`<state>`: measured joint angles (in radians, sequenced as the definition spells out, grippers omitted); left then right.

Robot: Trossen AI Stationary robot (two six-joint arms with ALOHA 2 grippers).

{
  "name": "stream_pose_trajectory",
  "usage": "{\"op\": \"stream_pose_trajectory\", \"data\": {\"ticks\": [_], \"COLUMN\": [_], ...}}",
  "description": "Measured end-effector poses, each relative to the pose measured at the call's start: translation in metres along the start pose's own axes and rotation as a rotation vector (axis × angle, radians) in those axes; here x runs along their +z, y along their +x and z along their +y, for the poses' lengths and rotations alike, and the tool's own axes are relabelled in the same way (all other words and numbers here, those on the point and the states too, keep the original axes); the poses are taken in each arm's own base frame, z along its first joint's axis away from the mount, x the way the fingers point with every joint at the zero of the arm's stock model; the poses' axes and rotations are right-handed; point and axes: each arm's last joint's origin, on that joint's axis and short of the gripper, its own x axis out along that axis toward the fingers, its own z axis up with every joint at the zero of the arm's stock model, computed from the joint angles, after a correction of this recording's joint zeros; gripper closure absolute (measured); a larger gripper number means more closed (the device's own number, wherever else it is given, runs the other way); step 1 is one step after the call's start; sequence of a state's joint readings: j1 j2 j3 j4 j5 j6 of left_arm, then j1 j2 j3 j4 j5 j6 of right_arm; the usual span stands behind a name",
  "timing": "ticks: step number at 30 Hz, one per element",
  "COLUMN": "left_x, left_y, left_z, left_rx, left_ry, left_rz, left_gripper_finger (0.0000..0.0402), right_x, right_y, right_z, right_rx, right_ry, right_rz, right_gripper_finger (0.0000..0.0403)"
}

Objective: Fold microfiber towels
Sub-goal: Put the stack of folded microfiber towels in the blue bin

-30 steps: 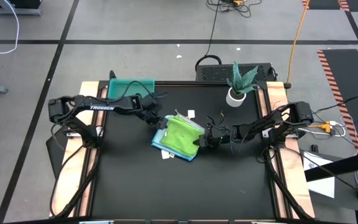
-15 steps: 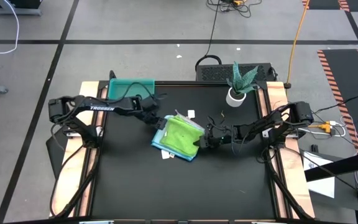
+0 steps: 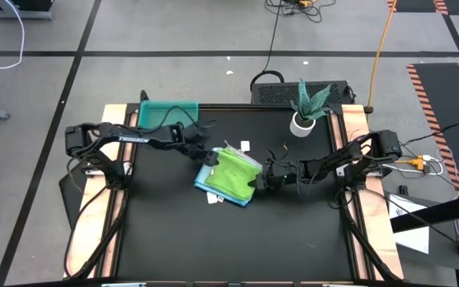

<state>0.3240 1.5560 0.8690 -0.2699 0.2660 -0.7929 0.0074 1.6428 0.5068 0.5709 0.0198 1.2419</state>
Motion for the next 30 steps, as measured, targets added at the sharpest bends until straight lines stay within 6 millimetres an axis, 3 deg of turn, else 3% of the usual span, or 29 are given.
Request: {"op": "stream_pose_trajectory", "data": {"ticks": [13,30], "left_x": [-0.014,-0.005], "left_y": [0.029,0.026], "left_z": [0.002,0.002], "left_rx": [0.053,0.032], "left_ry": [0.022,0.024], "left_rz": [0.093,0.021], "left_gripper_finger": [0.0080,0.0078], "right_x": [0.005,0.003], "right_y": [0.000,0.005], "right_z": [-0.005,-0.020], "right_rx": [-0.046,-0.177], "right_ry": [0.011,0.010], "right_rz": [-0.008,-0.051], "right_gripper_finger": [0.0138,0.0145]}}
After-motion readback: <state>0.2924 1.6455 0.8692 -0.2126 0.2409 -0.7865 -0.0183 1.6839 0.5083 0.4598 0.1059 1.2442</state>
